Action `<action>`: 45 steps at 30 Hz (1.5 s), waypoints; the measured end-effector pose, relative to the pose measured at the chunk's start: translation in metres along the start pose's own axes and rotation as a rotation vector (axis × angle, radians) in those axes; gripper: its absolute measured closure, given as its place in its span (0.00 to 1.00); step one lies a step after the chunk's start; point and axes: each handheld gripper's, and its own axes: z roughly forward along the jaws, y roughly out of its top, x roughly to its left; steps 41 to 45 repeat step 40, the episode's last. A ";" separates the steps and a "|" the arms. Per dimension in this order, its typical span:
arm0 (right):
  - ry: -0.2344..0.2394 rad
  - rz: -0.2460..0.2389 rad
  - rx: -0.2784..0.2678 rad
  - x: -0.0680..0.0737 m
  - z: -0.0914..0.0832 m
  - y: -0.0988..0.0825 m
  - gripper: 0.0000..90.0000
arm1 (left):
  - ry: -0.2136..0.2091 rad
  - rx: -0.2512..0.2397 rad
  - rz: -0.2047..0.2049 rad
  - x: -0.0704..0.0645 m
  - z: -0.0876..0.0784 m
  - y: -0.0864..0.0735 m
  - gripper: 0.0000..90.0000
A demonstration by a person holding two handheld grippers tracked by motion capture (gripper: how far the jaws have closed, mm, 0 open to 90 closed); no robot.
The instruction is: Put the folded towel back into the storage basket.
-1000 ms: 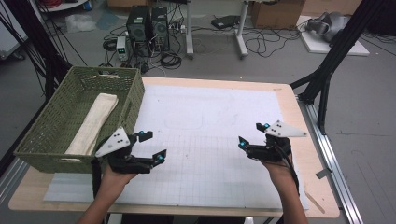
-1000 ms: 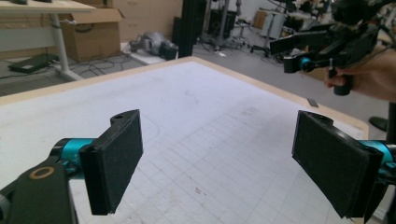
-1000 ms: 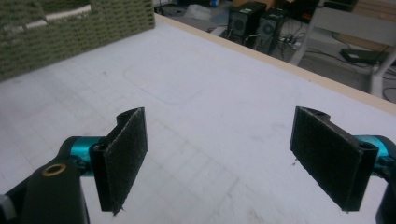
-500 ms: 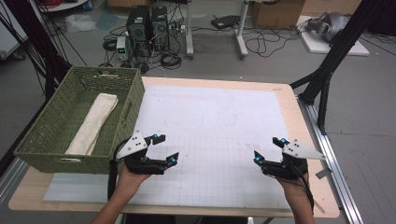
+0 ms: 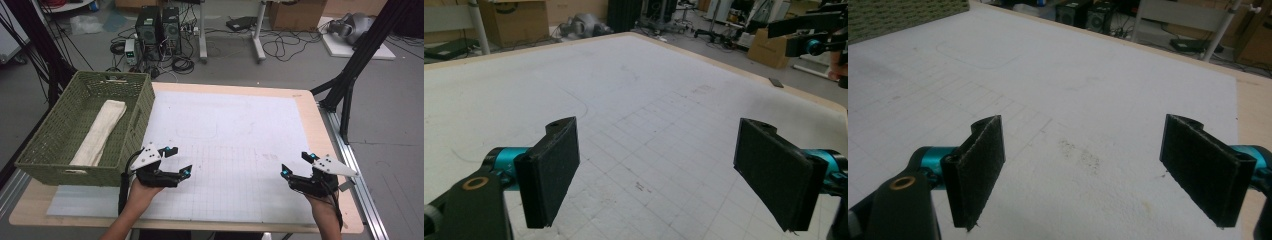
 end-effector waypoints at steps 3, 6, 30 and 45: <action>-0.015 0.010 -0.009 -0.001 -0.001 -0.001 0.19 | 0.004 -0.005 0.002 0.001 -0.001 0.000 0.21; -0.012 0.010 0.001 0.000 0.000 -0.001 0.19 | 0.006 -0.003 0.008 0.002 -0.002 0.000 0.21; 0.001 0.005 -0.002 0.005 0.004 0.003 0.19 | 0.032 -0.014 0.015 0.001 -0.011 -0.001 0.21; -0.003 0.002 0.003 0.004 0.005 0.002 0.19 | 0.043 -0.012 0.005 0.006 -0.013 -0.002 0.21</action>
